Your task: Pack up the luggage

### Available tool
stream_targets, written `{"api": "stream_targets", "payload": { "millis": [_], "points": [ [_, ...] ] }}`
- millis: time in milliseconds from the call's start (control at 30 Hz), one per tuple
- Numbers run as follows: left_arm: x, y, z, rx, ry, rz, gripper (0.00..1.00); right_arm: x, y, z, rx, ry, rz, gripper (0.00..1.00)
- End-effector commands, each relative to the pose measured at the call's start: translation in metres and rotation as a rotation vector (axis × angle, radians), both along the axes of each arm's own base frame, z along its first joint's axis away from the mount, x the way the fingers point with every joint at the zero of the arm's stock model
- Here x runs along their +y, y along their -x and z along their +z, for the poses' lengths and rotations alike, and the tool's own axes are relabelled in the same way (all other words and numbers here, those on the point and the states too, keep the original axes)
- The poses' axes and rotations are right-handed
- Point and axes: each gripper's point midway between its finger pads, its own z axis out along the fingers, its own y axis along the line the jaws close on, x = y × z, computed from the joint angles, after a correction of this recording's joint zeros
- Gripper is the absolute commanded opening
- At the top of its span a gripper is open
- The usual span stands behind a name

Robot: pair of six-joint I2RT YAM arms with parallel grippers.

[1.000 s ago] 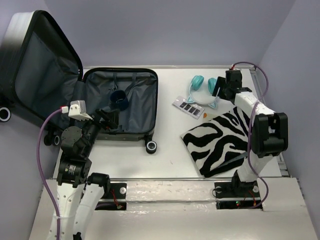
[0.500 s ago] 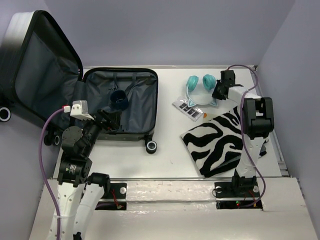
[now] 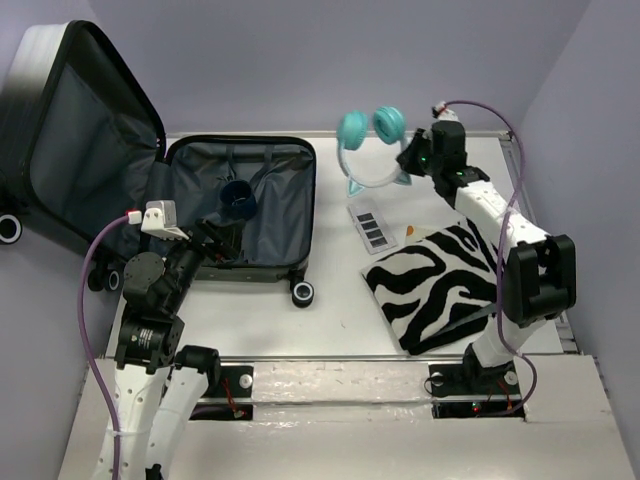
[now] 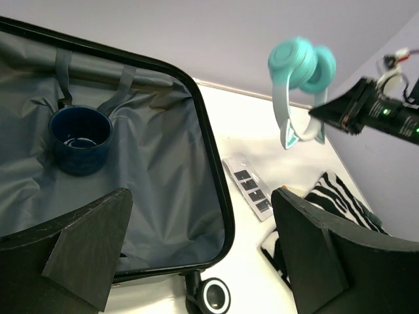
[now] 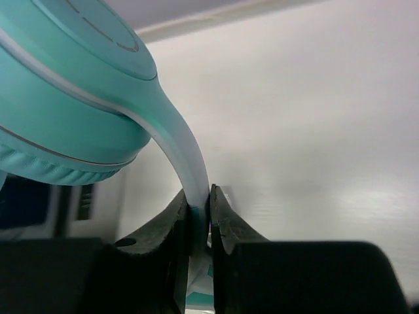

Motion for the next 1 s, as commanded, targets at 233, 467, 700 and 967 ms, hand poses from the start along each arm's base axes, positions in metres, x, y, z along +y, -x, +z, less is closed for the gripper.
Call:
{"api": "stream_targets", "payload": {
  "millis": [233, 467, 700, 967],
  "points": [
    [-0.001, 0.003, 0.012, -0.059, -0.001, -0.012, 0.99, 0.28, 0.061, 0.097, -0.227, -0.168, 0.535, 0.07],
    [0.0, 0.004, 0.017, -0.073, 0.006, -0.005, 0.99, 0.386, 0.092, 0.054, -0.159, -0.121, 0.631, 0.08],
    [0.001, 0.005, 0.017, -0.074, 0.007, 0.003, 0.99, 0.432, 0.083, 0.061, -0.173, -0.213, 0.542, 0.24],
    [0.001, 0.006, 0.019, -0.079, 0.008, 0.003, 0.99, 0.43, 0.105, 0.068, -0.207, -0.143, 0.612, 0.86]
  ]
}}
